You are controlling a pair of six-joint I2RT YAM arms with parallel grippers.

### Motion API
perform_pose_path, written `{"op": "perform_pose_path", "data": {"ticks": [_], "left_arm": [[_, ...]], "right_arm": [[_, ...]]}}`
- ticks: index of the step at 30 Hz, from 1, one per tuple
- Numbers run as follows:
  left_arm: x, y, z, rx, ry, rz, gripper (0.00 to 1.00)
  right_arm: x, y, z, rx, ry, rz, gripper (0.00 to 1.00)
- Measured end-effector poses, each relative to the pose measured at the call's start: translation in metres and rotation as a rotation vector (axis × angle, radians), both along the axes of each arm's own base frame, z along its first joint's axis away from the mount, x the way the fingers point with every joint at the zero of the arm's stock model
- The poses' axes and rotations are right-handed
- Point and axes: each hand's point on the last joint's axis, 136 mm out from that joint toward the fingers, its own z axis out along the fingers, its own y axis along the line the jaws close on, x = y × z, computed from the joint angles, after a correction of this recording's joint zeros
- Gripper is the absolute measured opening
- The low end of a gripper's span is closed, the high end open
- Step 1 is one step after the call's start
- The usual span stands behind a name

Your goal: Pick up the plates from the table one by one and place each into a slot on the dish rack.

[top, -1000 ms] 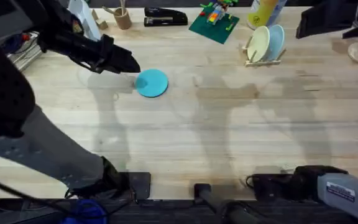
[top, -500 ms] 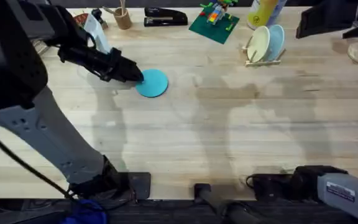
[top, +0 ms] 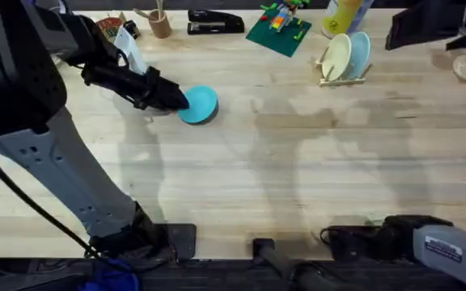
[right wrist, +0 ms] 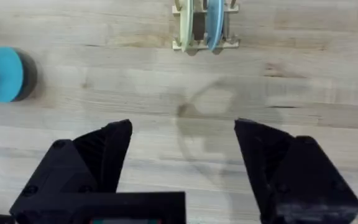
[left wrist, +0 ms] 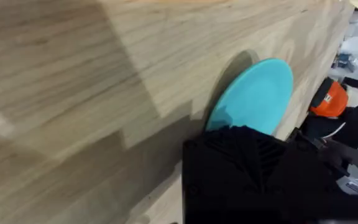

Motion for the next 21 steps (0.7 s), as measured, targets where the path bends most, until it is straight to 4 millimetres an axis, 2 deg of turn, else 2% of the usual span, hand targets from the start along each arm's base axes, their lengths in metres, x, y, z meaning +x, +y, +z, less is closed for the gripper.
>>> {"op": "perform_pose_path", "data": {"ticks": [15,21], "left_arm": [[0.001,0.000,0.000,0.001,-0.002,0.003,0.041],[0.001,0.000,0.000,0.001,-0.002,0.003,0.041]], "right_arm": [[0.000,0.000,0.000,0.001,0.000,0.001,0.995],[0.000,0.015,0.001,0.088,0.003,0.030,0.995]]}}
